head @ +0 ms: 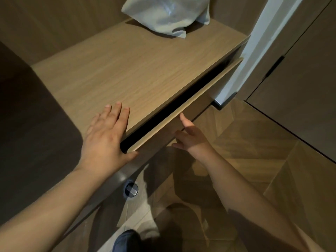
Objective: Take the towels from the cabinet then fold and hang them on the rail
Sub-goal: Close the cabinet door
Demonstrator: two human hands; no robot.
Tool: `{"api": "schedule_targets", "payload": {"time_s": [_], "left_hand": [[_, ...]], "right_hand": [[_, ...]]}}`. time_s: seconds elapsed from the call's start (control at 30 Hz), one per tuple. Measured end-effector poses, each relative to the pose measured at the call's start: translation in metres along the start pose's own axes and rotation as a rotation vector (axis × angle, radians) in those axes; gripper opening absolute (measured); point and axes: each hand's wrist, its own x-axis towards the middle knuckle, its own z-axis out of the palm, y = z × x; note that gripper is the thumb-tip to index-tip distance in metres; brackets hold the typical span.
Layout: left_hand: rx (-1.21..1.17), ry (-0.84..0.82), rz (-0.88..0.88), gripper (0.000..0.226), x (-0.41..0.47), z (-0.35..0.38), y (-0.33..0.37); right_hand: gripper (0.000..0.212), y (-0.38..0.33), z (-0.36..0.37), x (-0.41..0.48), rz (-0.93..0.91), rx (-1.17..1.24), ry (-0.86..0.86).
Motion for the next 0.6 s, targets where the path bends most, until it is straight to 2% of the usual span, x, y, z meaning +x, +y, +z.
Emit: {"api": "schedule_targets", "payload": {"time_s": [0.47,0.6], "left_hand": [[0.001,0.052,0.056,0.115,0.005,0.007,-0.007],[0.012,0.035,0.049,0.117,0.006,0.008,-0.008]], "right_hand": [[0.075,0.001,0.014,0.025,-0.020,-0.030,-0.037],[0.071,-0.005,0.010,0.021,-0.018,-0.091,-0.007]]}}
